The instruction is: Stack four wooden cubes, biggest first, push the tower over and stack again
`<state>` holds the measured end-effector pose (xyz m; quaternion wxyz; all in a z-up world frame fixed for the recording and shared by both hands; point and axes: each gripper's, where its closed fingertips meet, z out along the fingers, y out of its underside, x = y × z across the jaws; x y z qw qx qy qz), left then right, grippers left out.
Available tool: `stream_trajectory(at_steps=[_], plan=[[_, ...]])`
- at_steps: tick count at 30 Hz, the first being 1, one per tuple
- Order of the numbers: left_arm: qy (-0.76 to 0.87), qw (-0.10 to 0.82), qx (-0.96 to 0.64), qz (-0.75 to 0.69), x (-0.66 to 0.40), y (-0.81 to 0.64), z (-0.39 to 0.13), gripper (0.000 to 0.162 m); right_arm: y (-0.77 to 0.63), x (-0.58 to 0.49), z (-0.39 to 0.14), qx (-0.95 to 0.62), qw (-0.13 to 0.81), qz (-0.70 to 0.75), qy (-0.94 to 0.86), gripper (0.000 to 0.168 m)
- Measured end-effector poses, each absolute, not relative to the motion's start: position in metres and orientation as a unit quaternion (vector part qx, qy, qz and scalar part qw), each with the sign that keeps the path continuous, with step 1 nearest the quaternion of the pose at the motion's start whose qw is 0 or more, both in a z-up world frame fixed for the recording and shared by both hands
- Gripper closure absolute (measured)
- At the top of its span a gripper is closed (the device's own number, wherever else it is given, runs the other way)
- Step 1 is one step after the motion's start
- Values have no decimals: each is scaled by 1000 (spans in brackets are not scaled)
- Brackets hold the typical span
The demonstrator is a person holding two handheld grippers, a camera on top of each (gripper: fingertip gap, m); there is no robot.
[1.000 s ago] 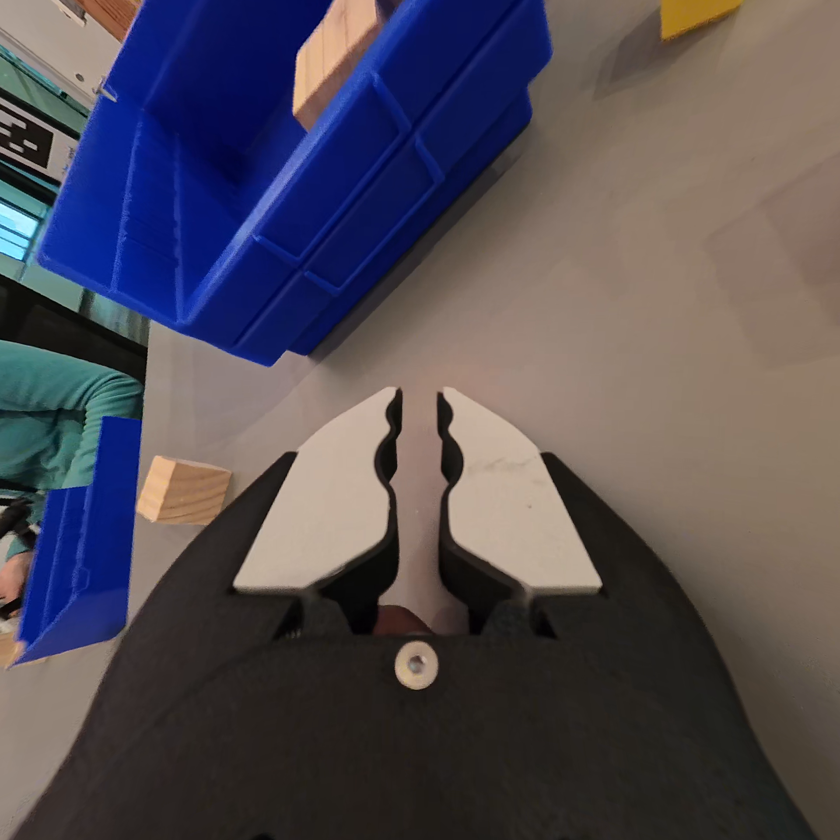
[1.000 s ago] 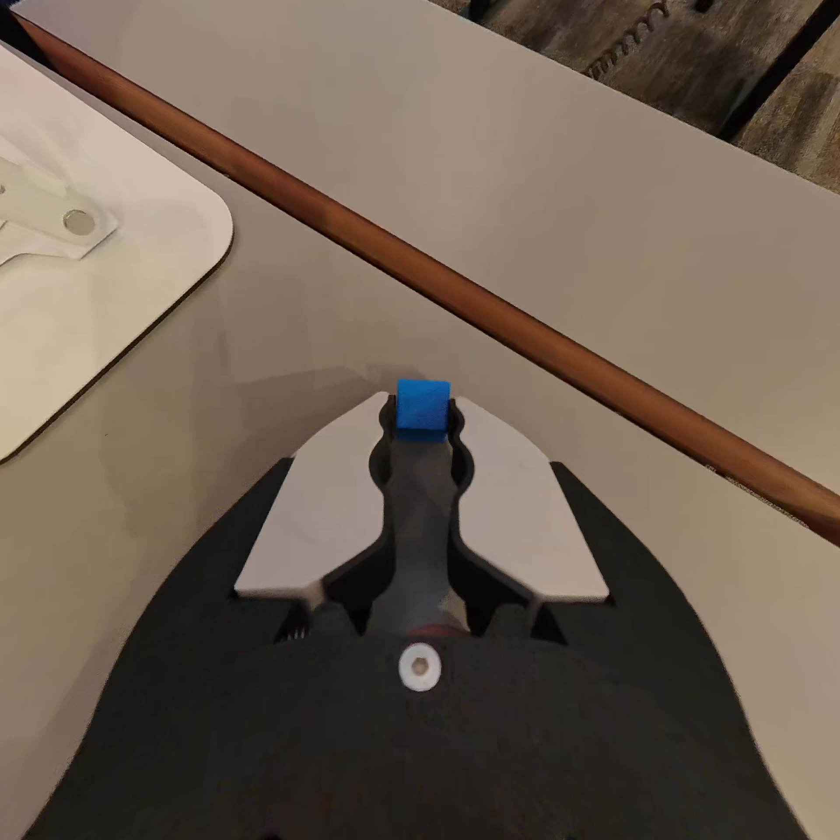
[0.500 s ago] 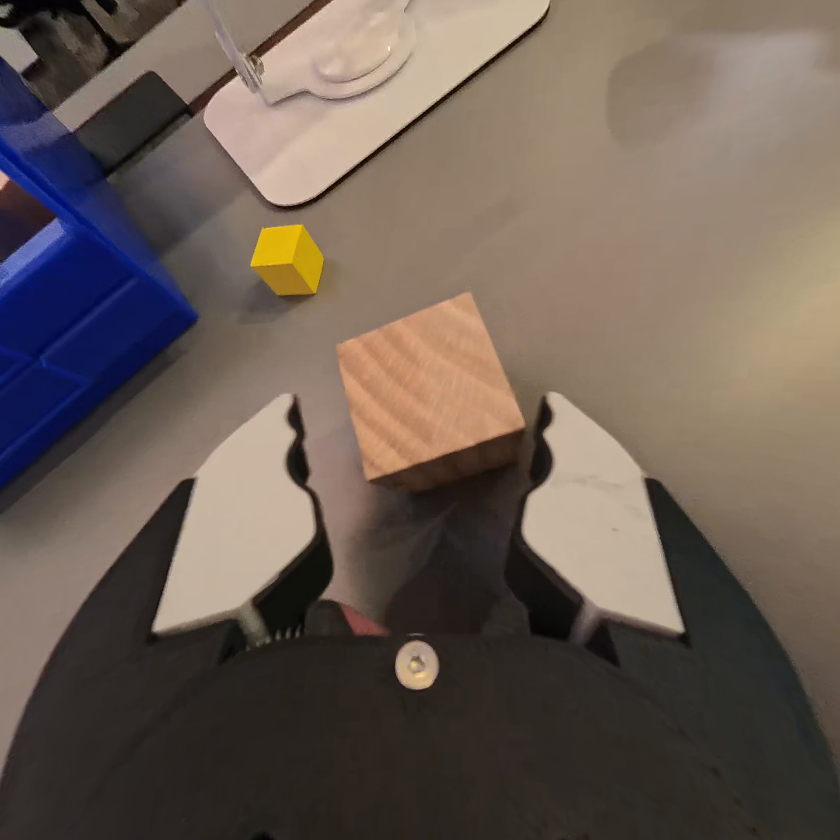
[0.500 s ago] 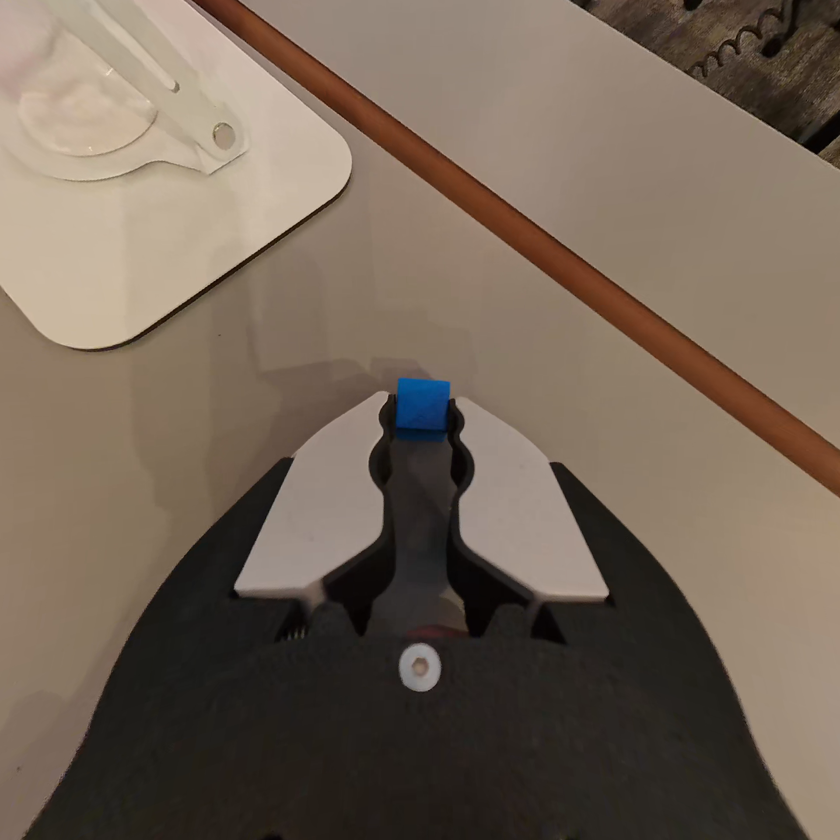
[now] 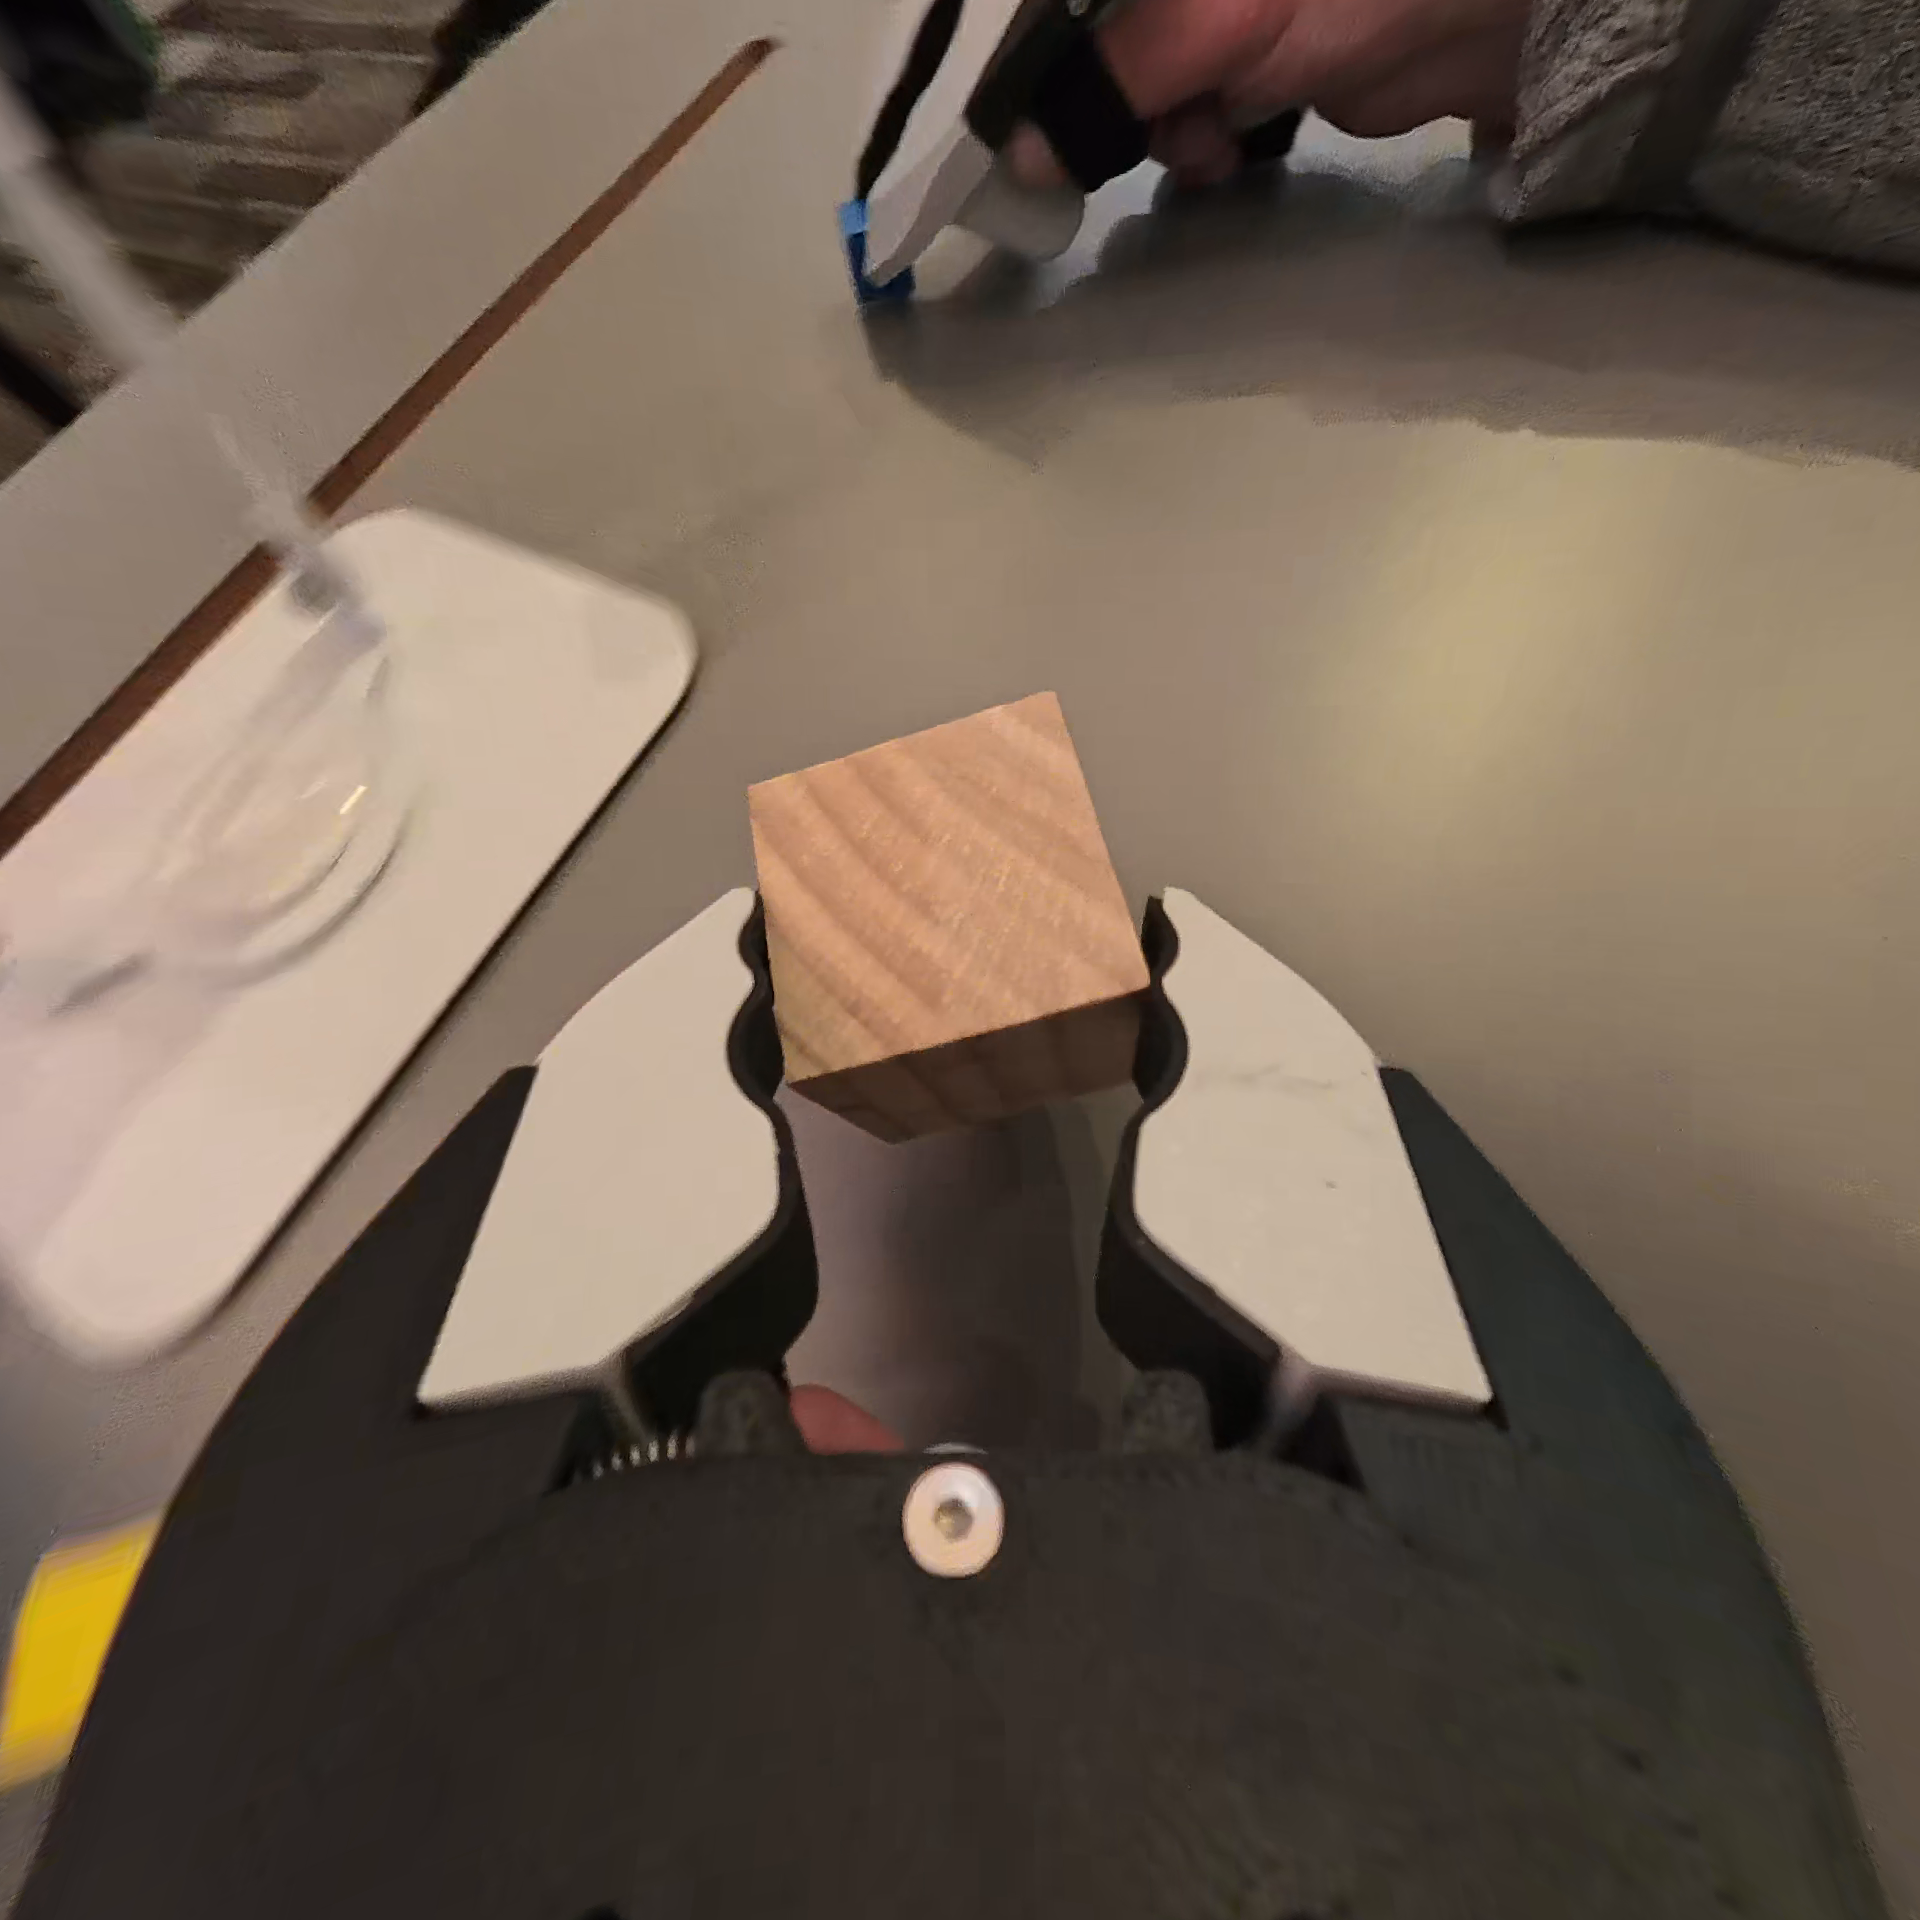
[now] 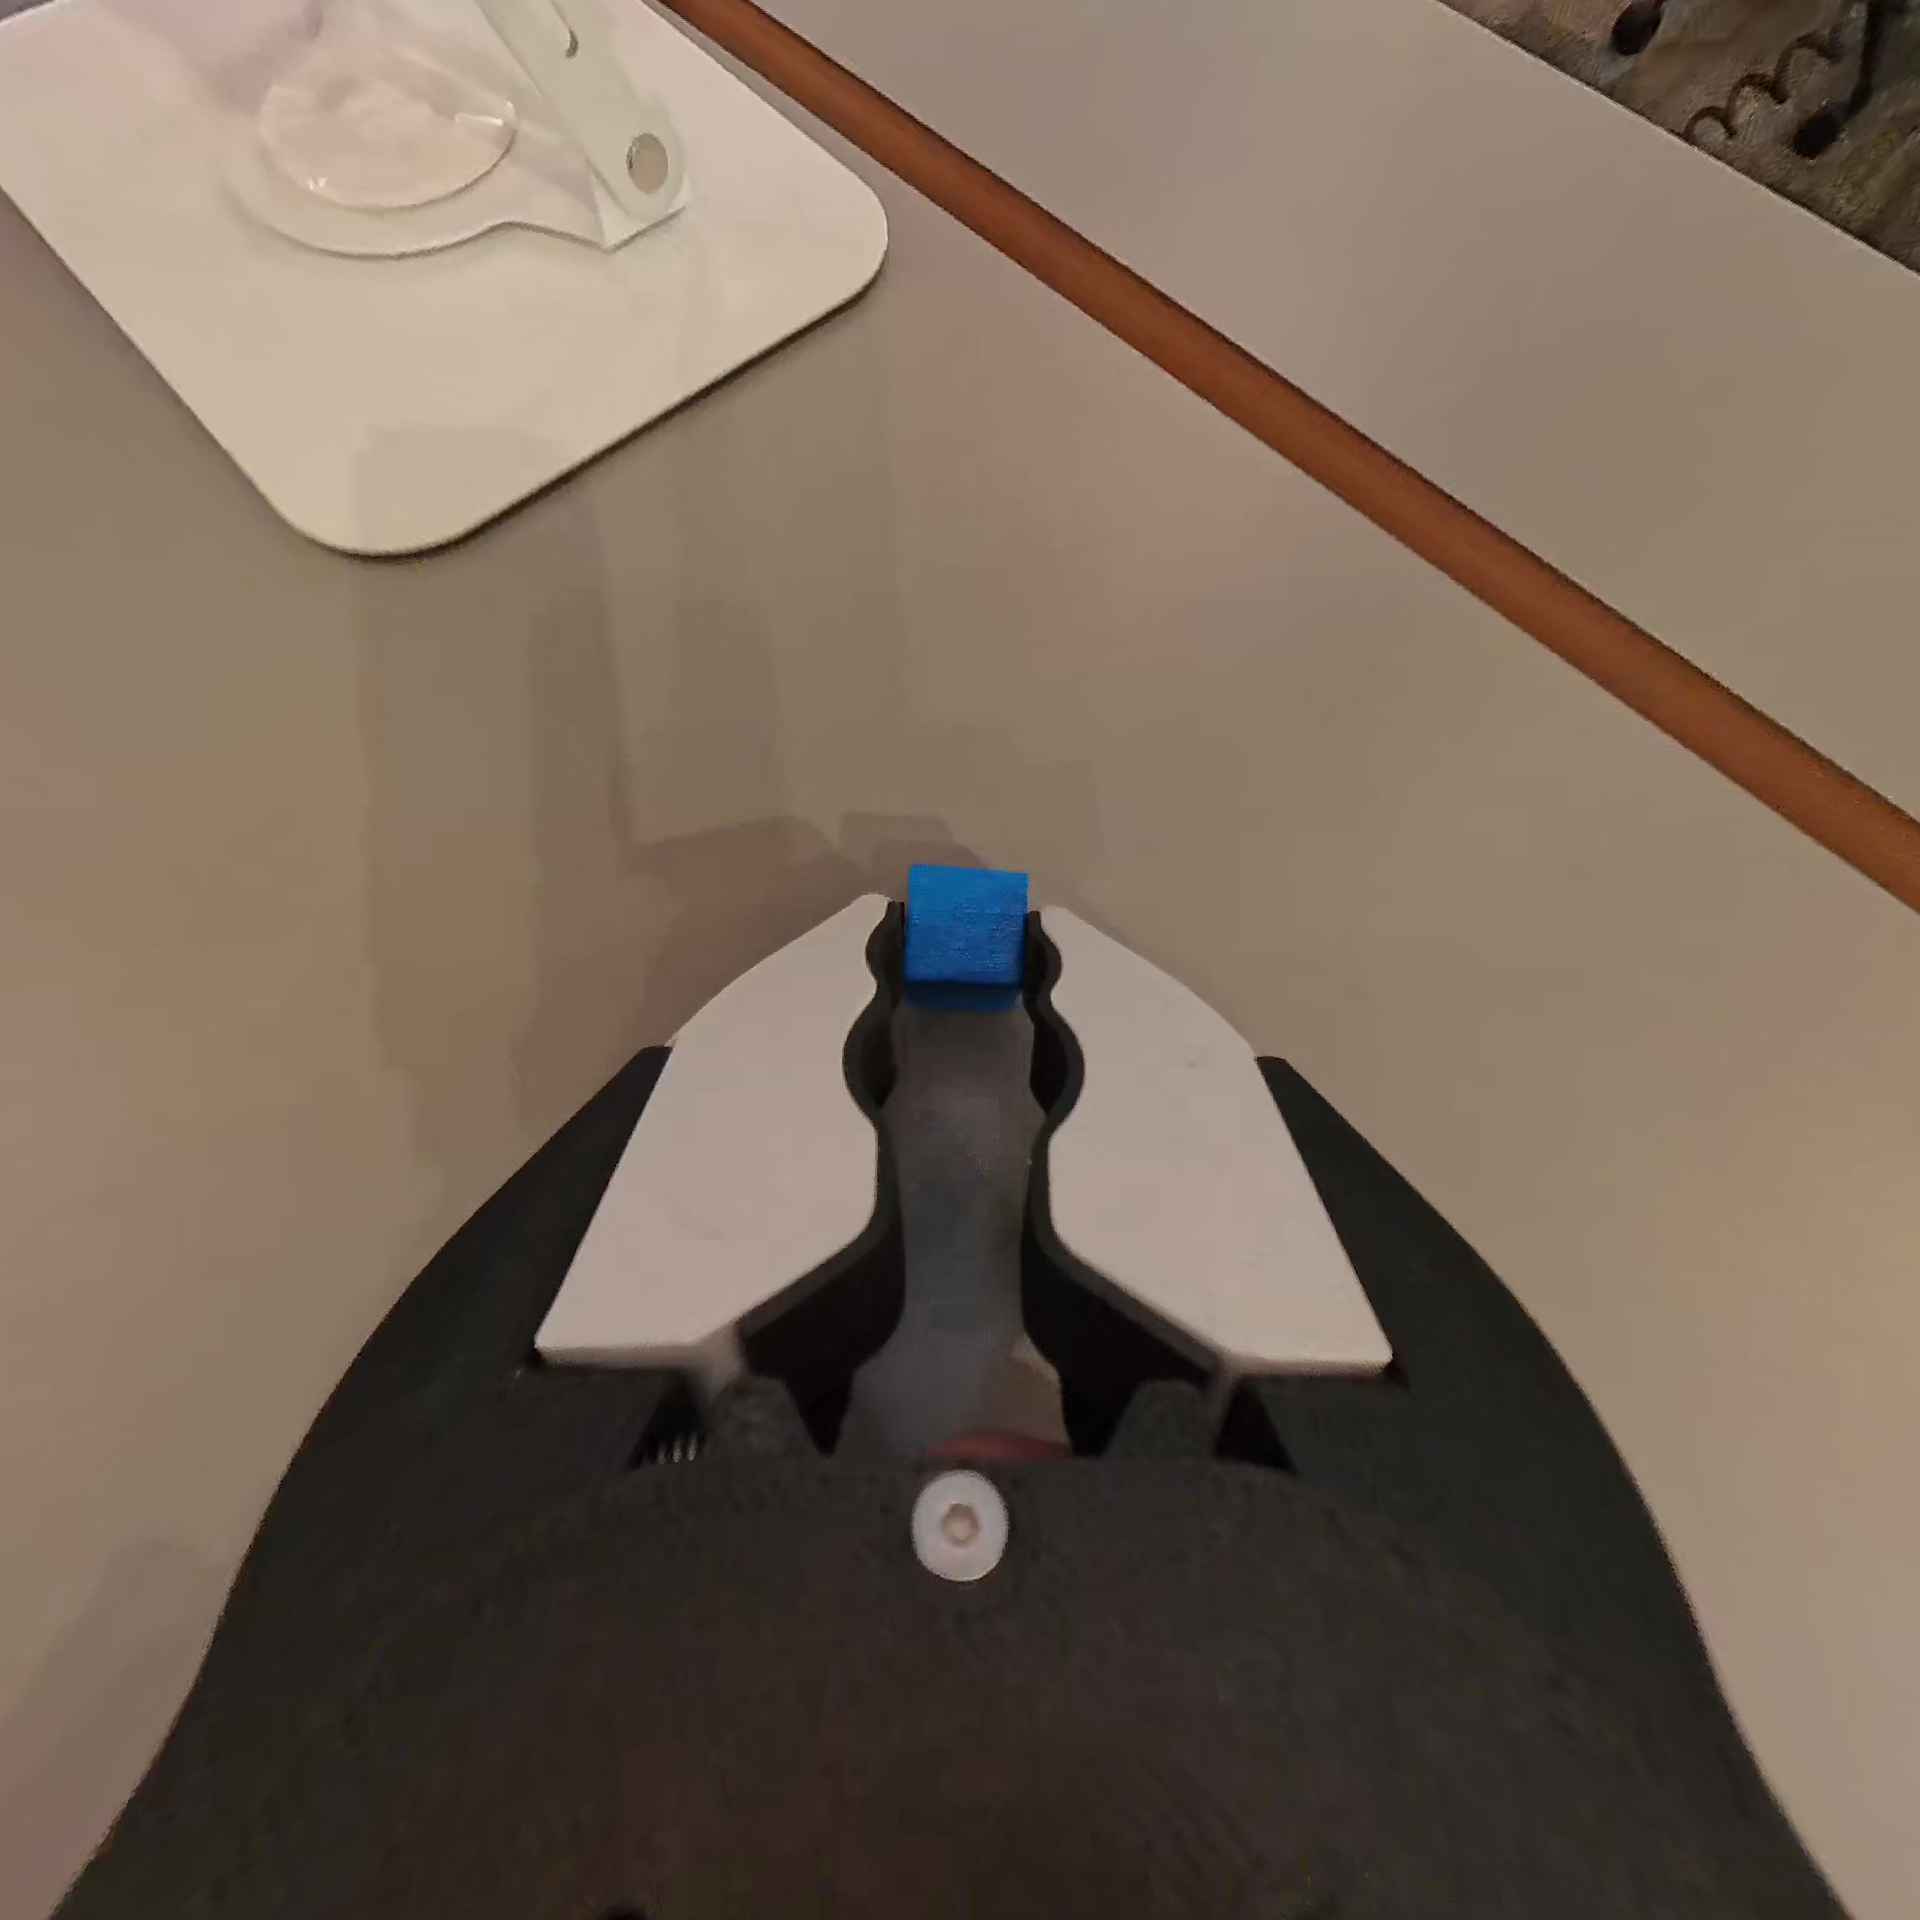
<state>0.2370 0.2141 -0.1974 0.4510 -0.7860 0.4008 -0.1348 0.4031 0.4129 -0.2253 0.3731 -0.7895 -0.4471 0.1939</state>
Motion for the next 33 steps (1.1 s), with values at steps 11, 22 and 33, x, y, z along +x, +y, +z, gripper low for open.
stream_trajectory(at_steps=[11,22,33], plan=[[496,406,-752,-156,397,274,-220,95,397,460,-221,-797,384,209,-417,147],[404,495,-768,45,124,215,-145,65,392,453,-227,-791,372,196,-444,147],[205,373,-893,144,-297,162,-183,63,392,452,-231,-793,365,182,-453,147]])
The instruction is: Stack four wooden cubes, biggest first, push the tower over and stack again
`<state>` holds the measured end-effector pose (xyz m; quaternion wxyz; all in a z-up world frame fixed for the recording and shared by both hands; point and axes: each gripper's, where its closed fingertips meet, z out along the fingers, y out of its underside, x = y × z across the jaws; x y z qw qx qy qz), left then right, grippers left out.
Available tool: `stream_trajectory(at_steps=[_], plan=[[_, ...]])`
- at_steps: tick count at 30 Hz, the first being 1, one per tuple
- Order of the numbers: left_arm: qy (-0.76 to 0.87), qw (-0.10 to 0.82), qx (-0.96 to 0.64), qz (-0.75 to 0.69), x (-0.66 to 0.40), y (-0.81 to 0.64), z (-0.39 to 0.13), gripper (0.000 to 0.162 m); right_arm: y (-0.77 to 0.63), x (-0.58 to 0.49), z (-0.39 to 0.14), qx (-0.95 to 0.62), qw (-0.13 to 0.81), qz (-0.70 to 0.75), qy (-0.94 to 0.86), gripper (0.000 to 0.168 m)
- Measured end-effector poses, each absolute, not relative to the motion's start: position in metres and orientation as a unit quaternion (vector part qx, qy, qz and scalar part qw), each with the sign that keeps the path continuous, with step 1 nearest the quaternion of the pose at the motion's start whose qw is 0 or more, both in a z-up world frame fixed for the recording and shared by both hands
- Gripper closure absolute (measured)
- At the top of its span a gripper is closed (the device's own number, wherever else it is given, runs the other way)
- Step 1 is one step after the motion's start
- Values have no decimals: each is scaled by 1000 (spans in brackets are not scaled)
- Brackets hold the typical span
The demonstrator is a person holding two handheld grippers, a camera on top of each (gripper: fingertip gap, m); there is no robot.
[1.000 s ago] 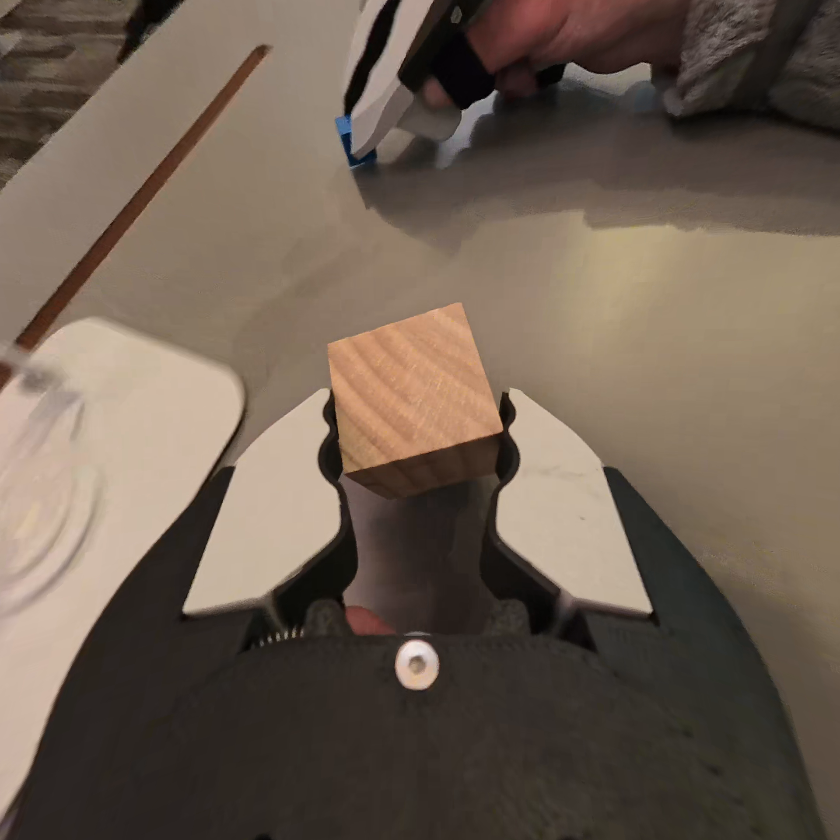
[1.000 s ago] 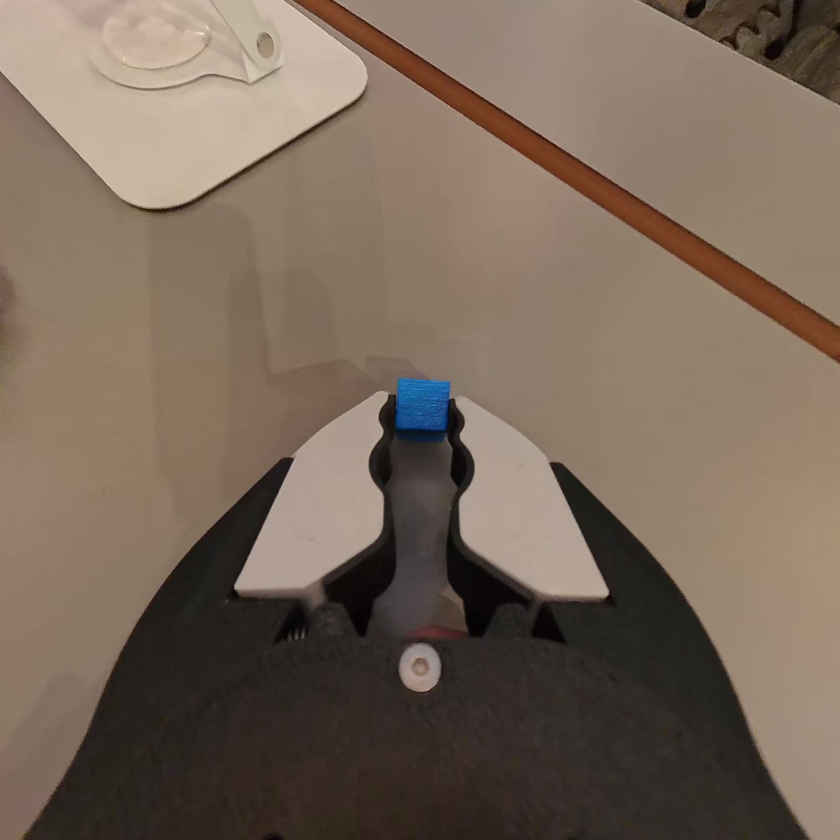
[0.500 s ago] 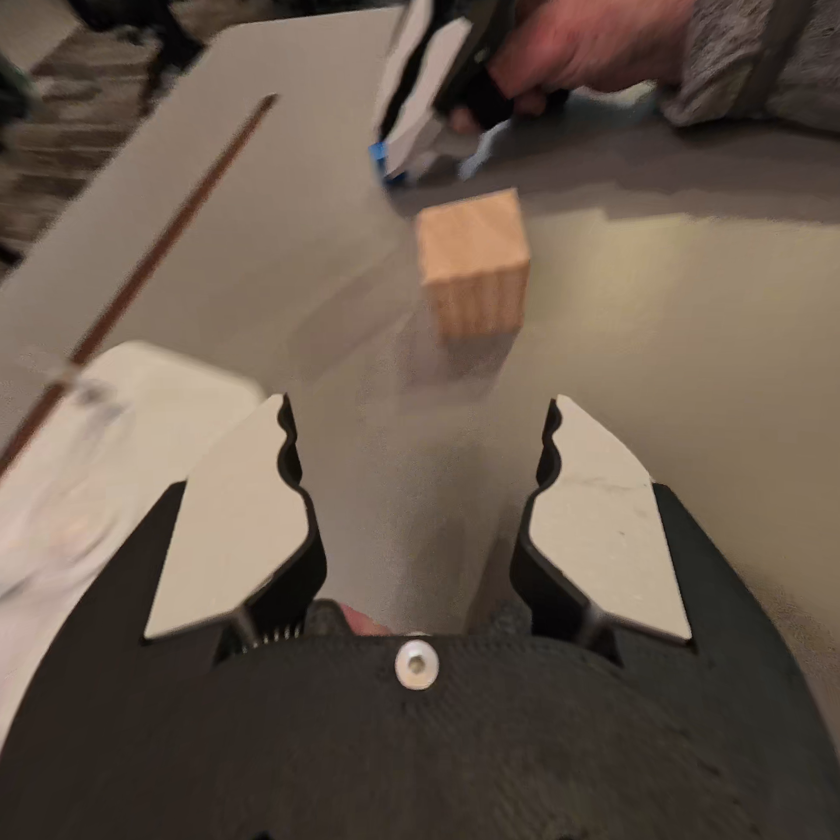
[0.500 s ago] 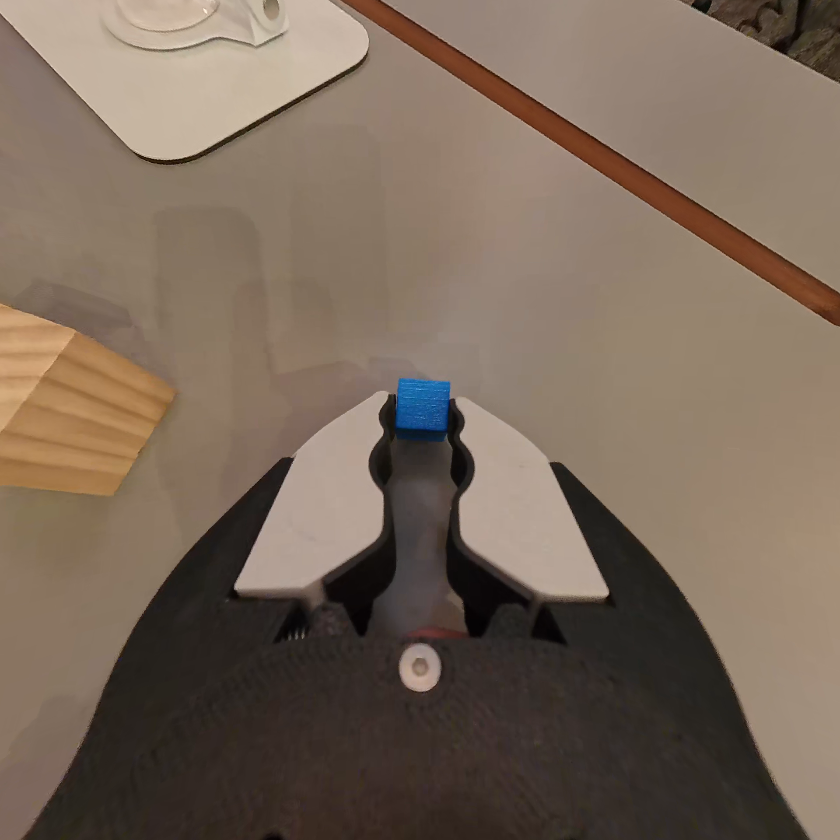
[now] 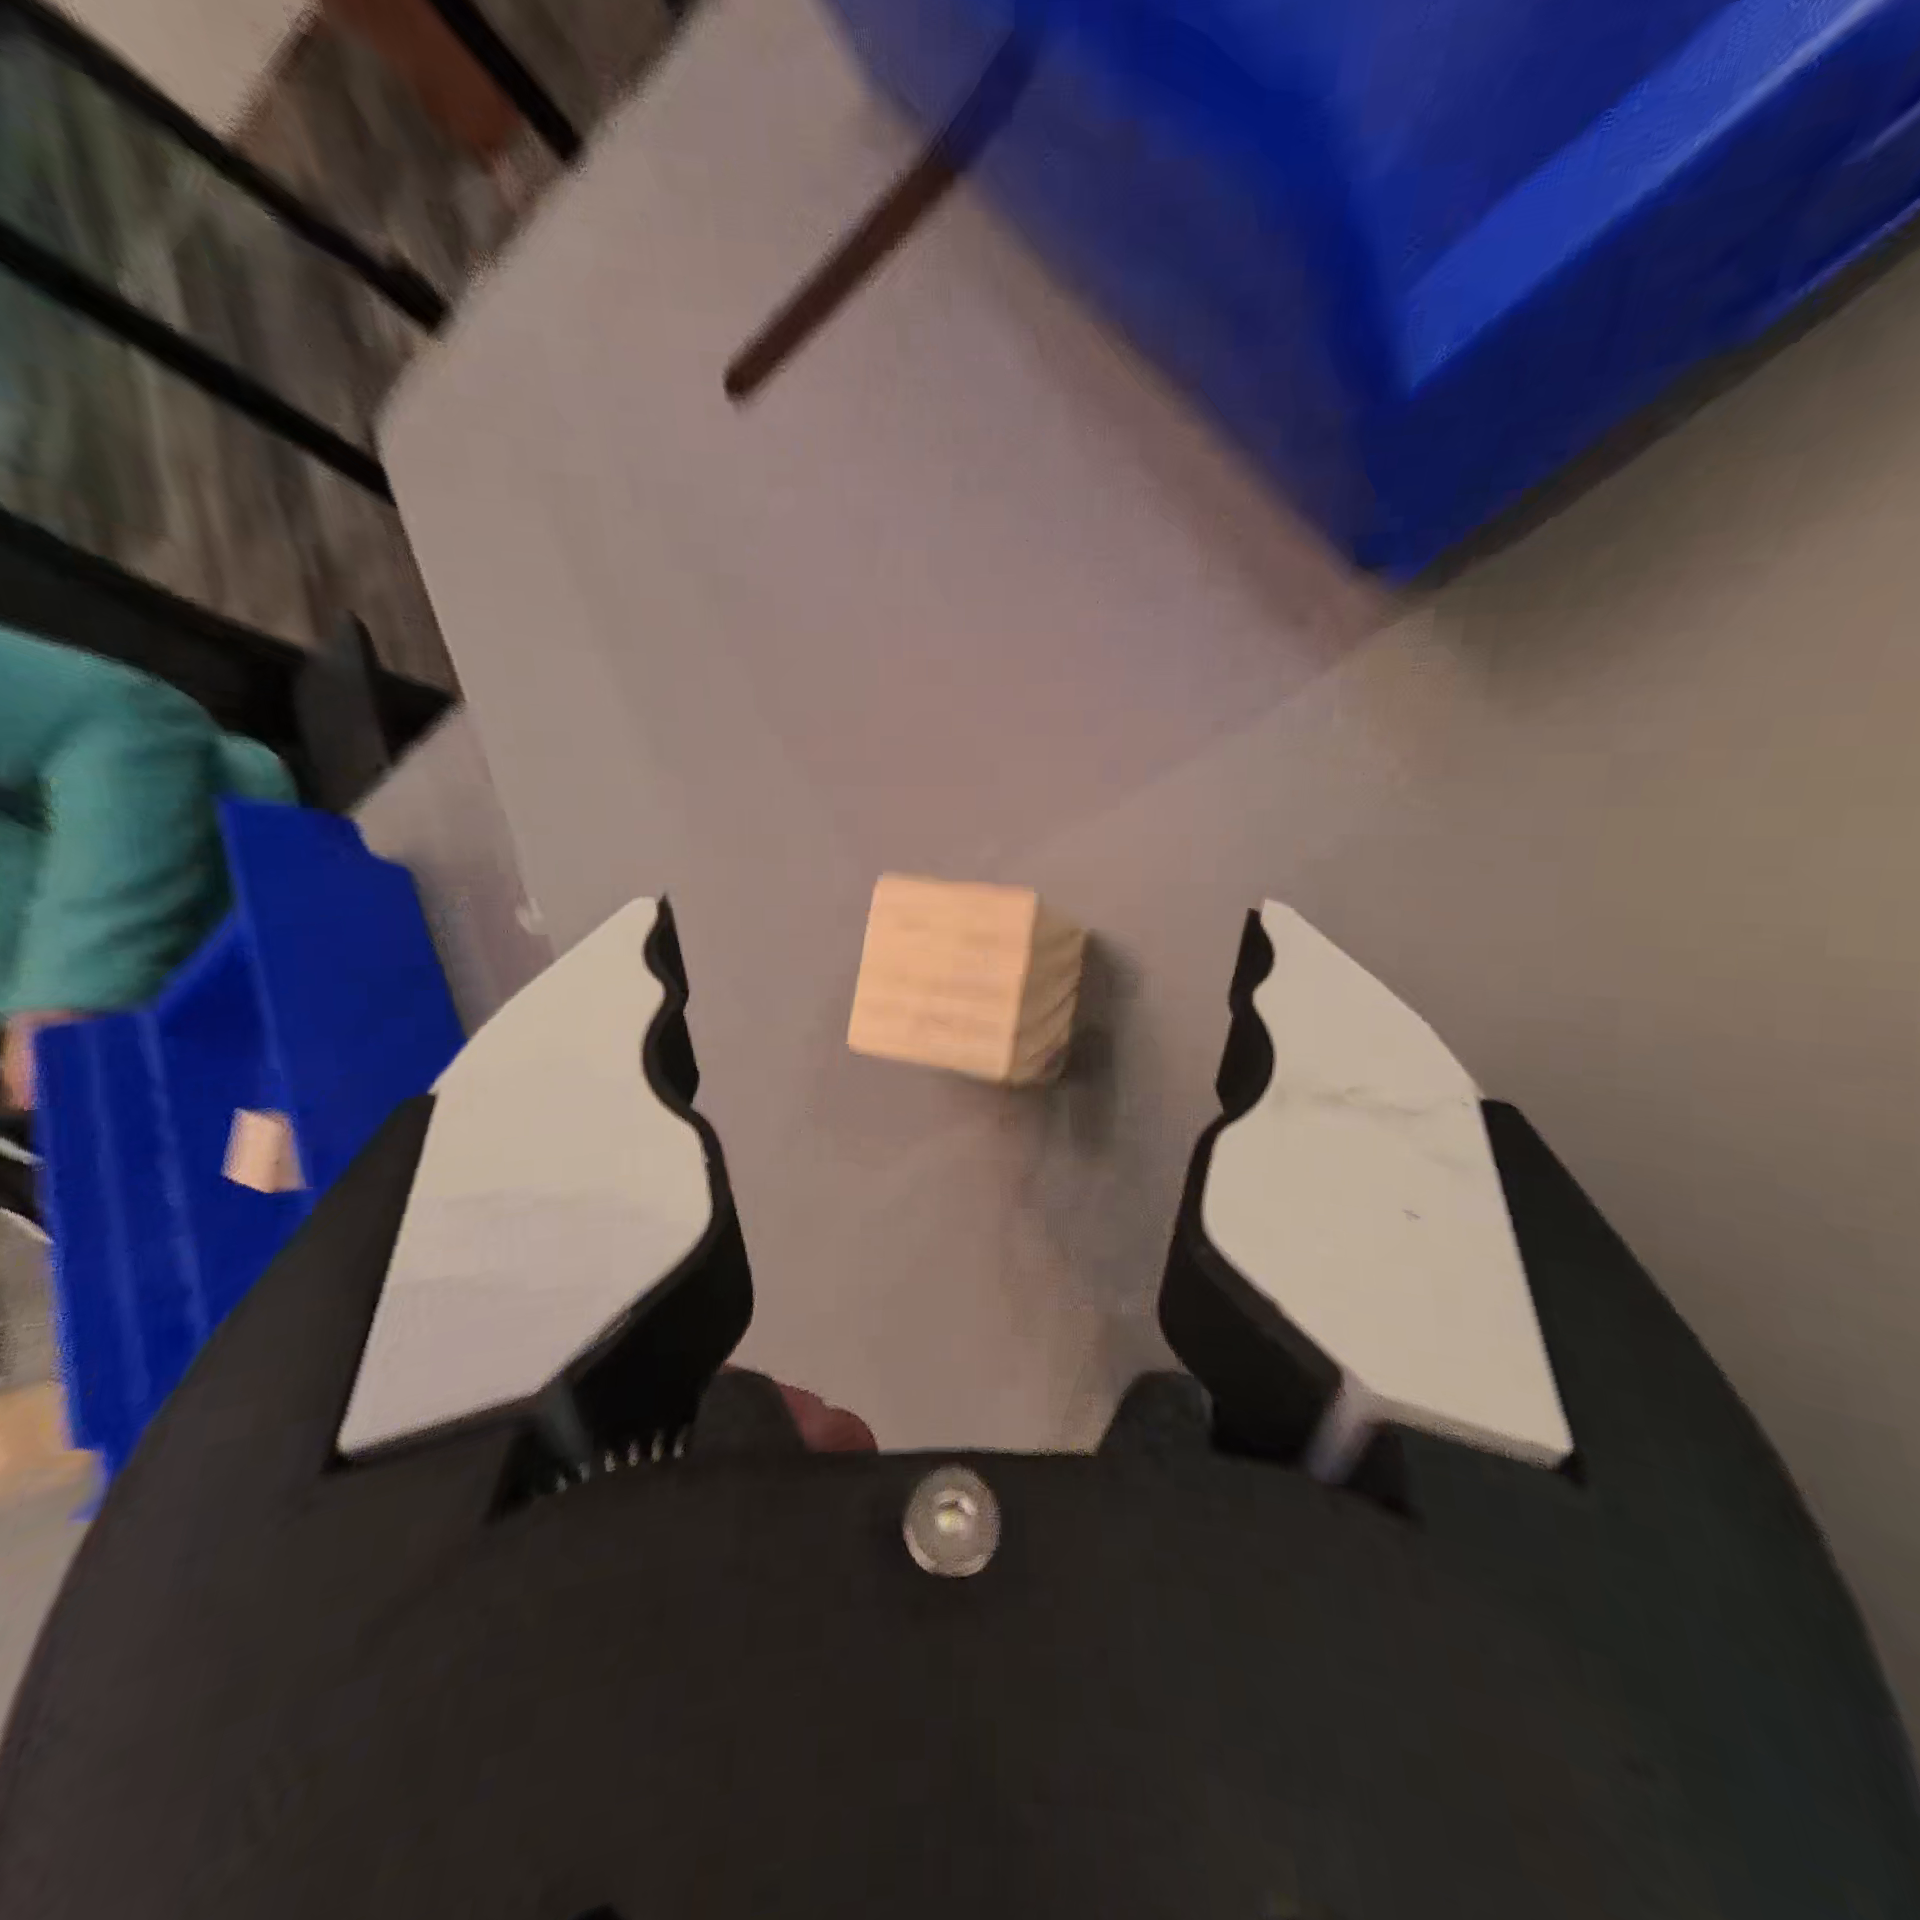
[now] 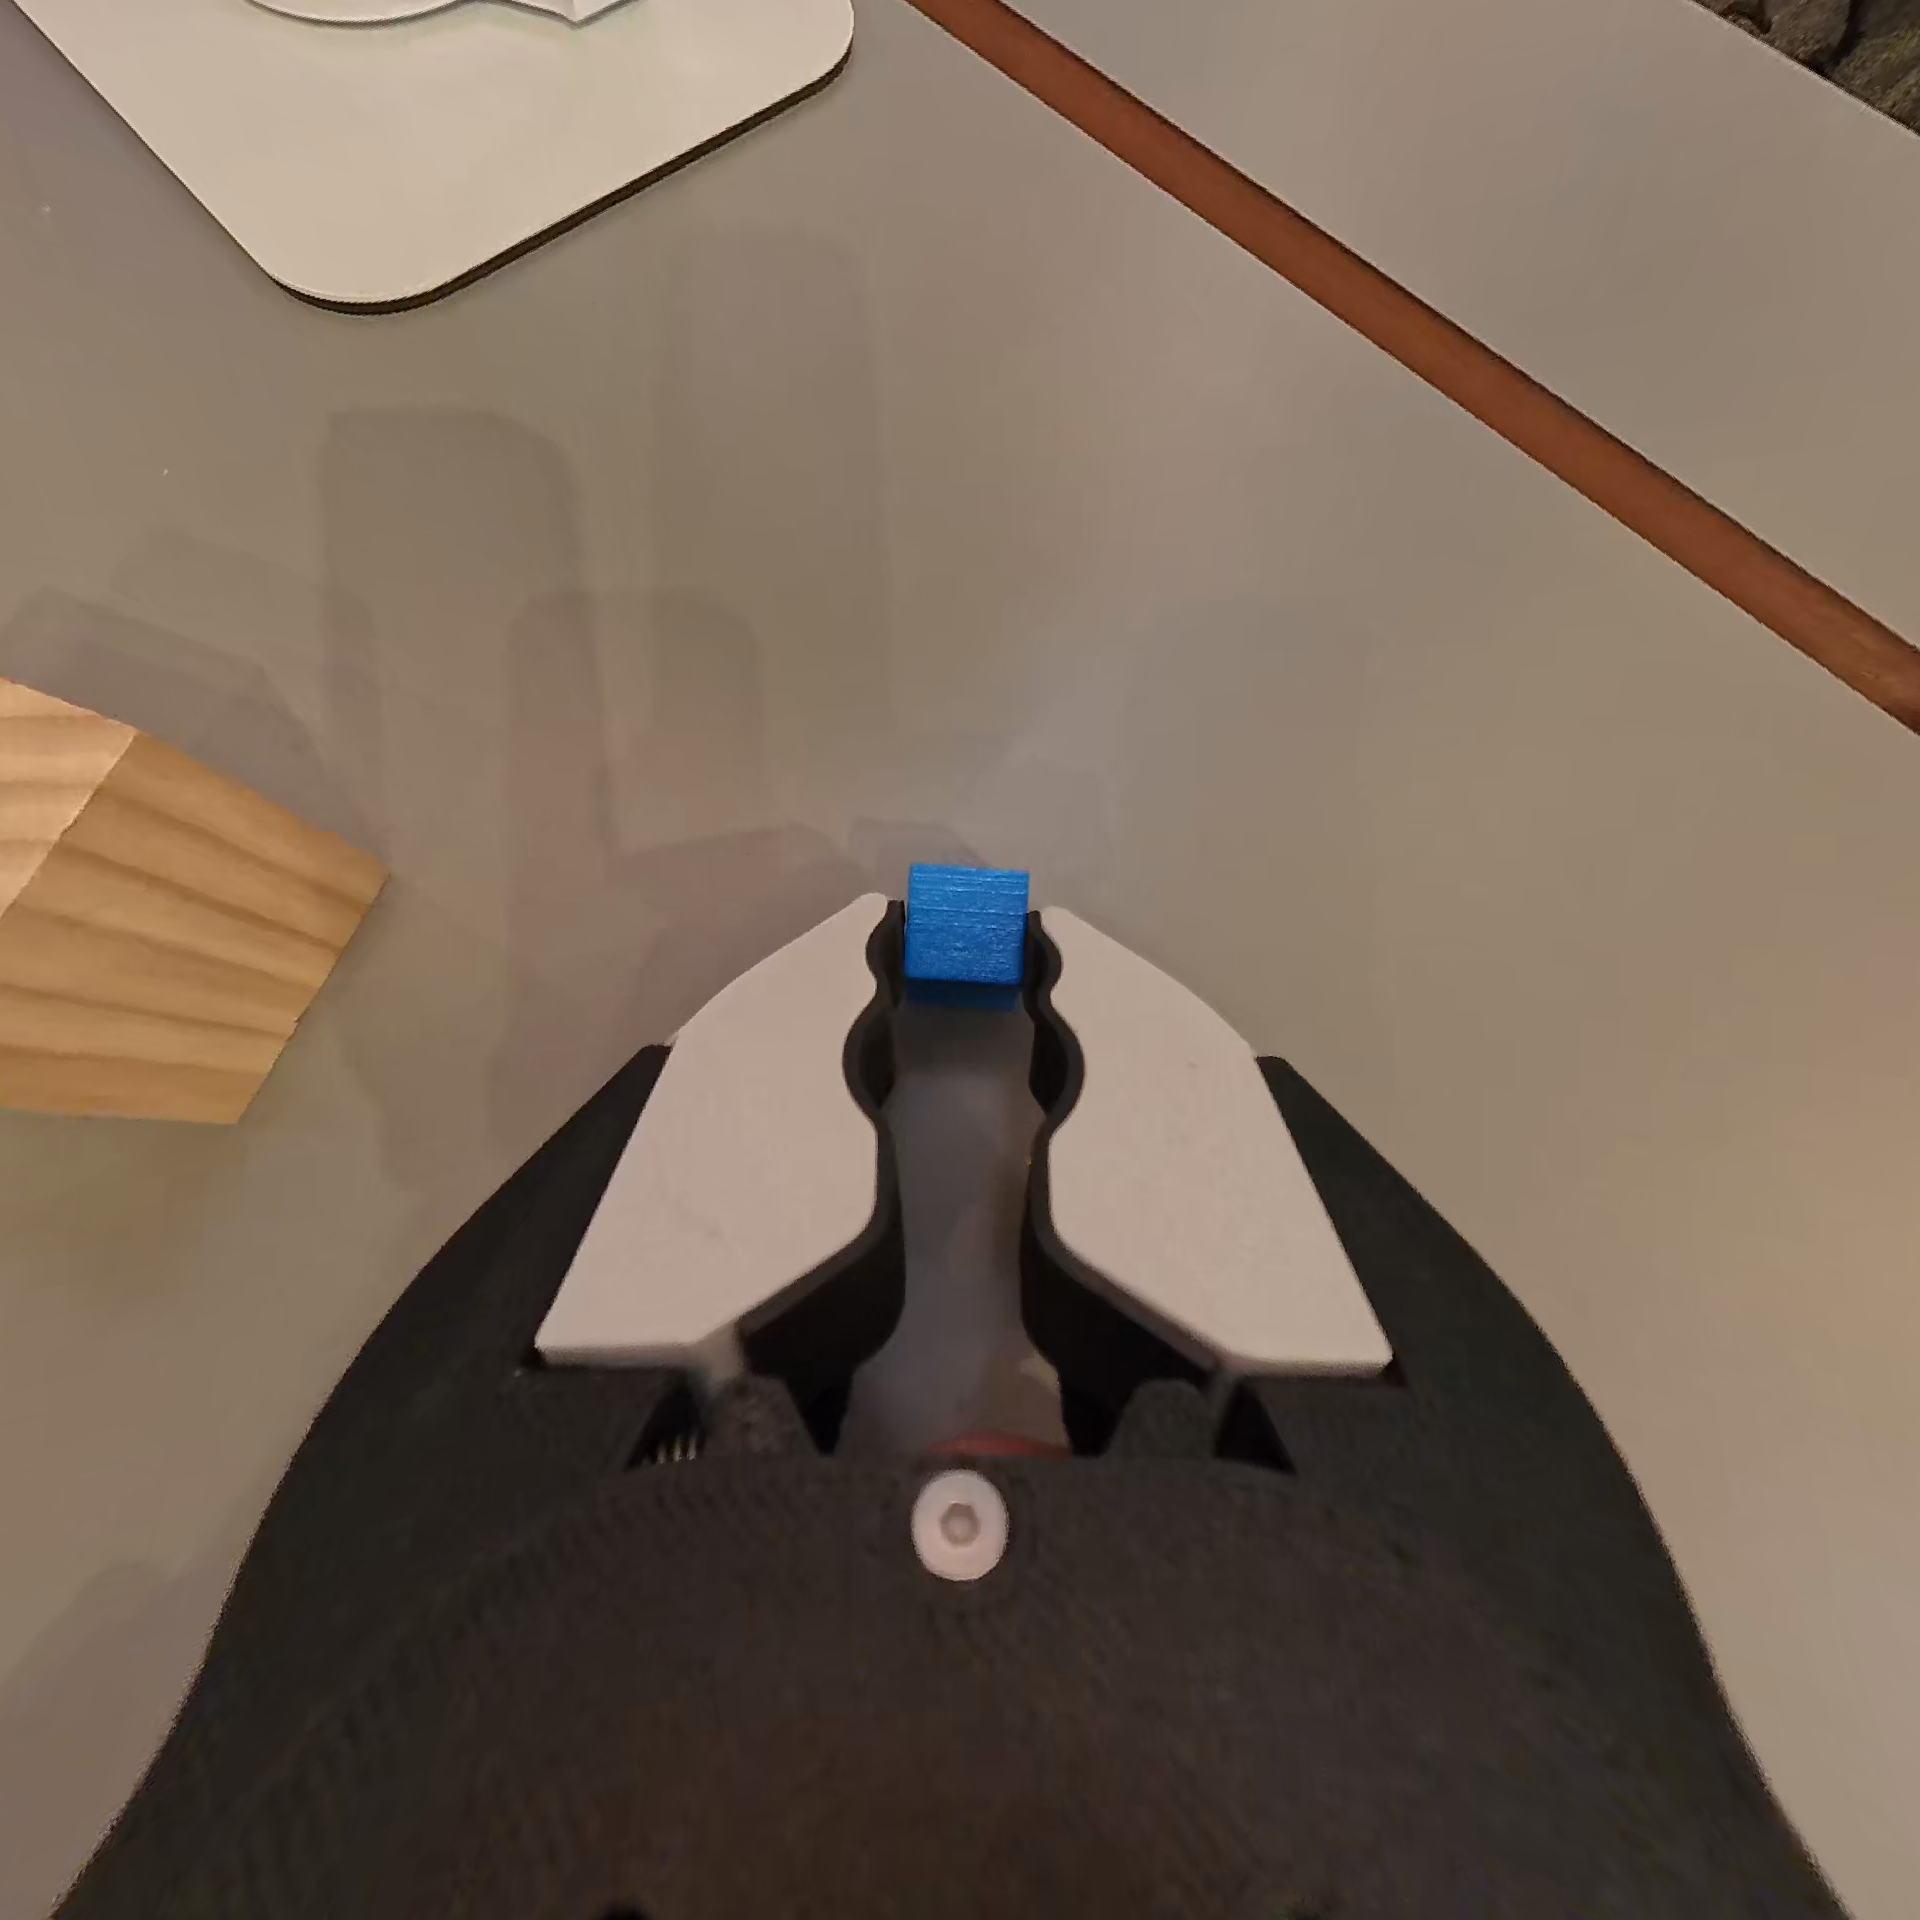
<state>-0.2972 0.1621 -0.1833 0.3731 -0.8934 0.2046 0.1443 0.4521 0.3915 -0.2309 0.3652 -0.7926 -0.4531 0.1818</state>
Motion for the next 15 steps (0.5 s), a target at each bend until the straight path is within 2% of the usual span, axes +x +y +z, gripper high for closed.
stream_trajectory(at_steps=[2,5,6,7,8,11,15], plan=[[198,353,-907,118,-319,161,-207,60,392,452,-231,-793,365,182,-452,147],[198,342,-916,70,-328,163,-226,66,392,452,-231,-793,363,185,-452,147],[198,341,-918,50,-327,164,-231,74,392,452,-231,-793,362,187,-452,147],[203,340,-918,25,-323,164,-236,90,392,452,-231,-794,361,188,-452,146],[213,341,-916,-4,-315,163,-239,114,392,452,-231,-794,361,189,-451,146],[214,368,-905,-21,-303,163,-232,115,392,451,-231,-794,360,190,-451,146],[269,436,-856,-64,-230,150,-191,116,392,451,-231,-794,359,192,-452,146]])
